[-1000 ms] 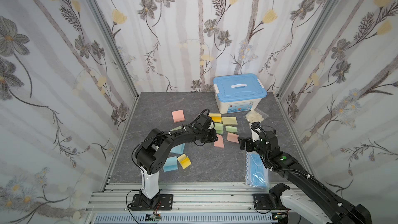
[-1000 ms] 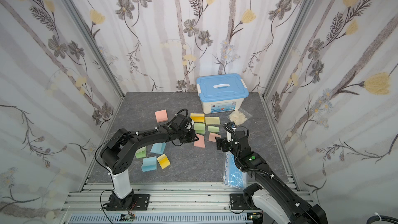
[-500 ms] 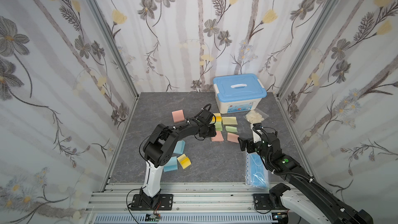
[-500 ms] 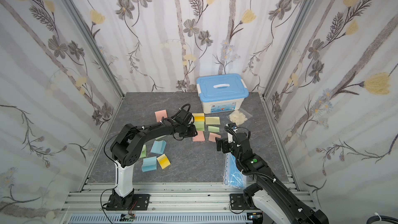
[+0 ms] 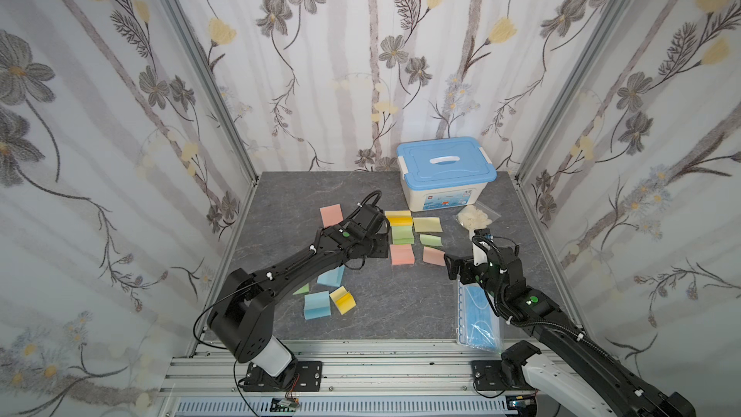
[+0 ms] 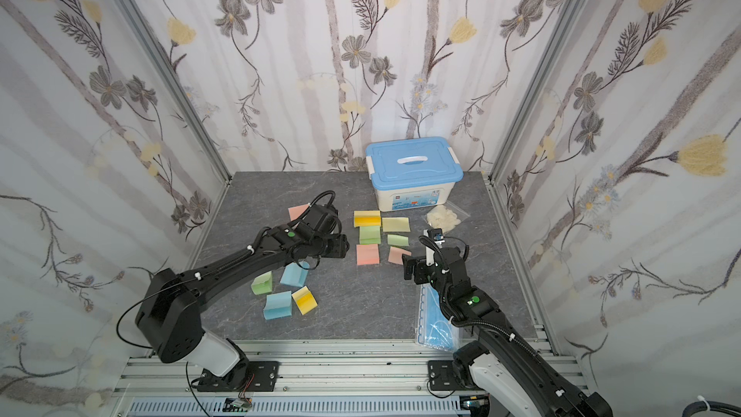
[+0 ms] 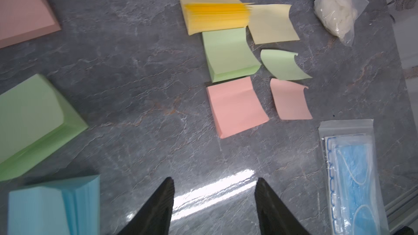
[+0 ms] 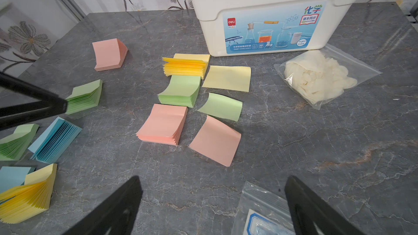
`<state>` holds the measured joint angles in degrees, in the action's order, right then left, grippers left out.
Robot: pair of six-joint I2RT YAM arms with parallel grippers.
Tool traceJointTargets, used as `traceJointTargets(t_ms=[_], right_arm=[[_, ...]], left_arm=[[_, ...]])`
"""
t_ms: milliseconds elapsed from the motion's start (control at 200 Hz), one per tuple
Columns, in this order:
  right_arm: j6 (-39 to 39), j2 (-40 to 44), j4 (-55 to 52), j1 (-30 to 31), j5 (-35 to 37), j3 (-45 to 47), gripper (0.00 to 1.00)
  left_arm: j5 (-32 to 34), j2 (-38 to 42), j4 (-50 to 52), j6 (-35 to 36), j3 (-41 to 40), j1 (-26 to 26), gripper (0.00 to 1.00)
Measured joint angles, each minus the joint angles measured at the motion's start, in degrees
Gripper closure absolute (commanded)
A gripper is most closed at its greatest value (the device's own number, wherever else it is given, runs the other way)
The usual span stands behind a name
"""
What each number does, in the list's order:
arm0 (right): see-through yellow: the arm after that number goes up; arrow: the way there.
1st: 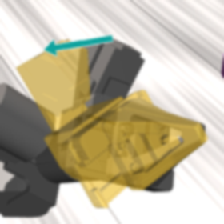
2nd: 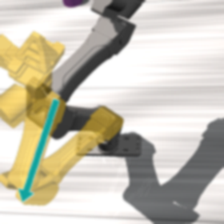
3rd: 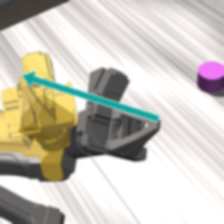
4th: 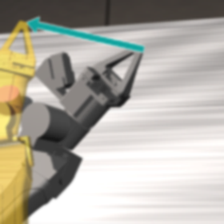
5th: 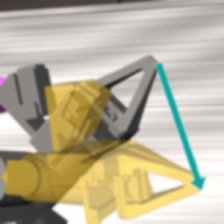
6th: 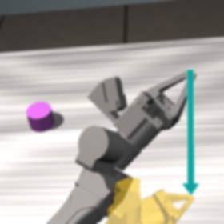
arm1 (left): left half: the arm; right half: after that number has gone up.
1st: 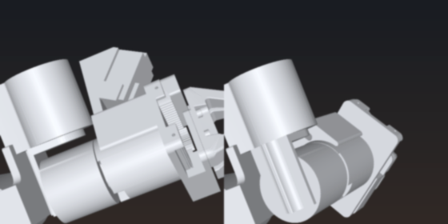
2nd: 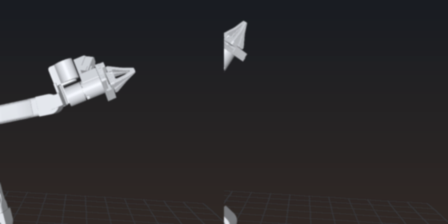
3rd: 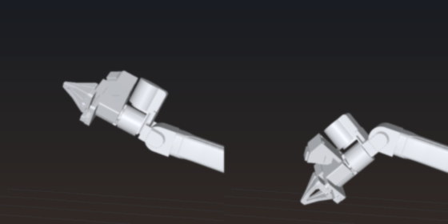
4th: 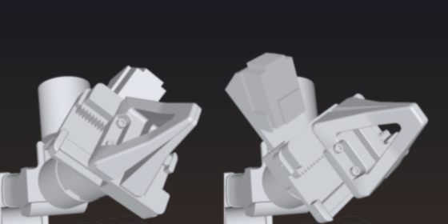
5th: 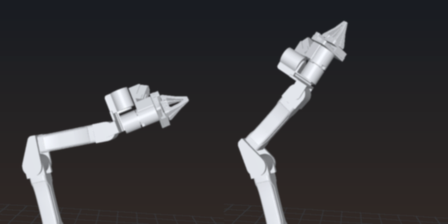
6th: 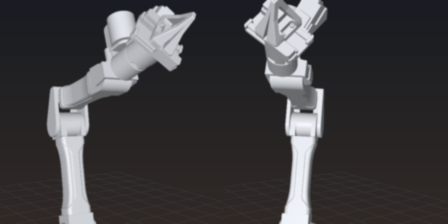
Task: Tear off pages from different memo pads
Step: Move the memo pad to the center of the board.
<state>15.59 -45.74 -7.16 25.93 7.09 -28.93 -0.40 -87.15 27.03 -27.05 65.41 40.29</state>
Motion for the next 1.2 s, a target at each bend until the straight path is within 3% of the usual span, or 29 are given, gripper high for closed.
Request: traceJointTargets(t_ms=[275, 385, 654, 924, 1199], right_arm=[[1.95, -3.52, -1.51, 2.67, -3.28, -1.60, 0.00], [2.01, -6.08, -2.43, 5.64, -3.87, -2.80, 0.00], [1.95, -10.05, -3.85, 10.21, -3.85, -5.46, 0.00], [1.73, -6.71, -5.88, 10.54, -2.75, -4.33, 0.00], [1.11, -2.75, -8.02, 10.54, -1.97, -4.04, 0.00]], left_arm=[[9.31, 25.35, 6.88, -6.25, -20.24, 0.00, 0.34], [10.71, 29.68, 9.16, -8.39, -24.48, -0.42, 0.34], [2.01, 22.51, 1.31, -14.19, -31.36, -0.46, 0.36], [-0.61, 13.35, -7.50, -15.23, -32.94, -0.09, 0.38], [-2.16, 4.96, -24.11, -15.15, -31.78, 3.39, 0.39]])
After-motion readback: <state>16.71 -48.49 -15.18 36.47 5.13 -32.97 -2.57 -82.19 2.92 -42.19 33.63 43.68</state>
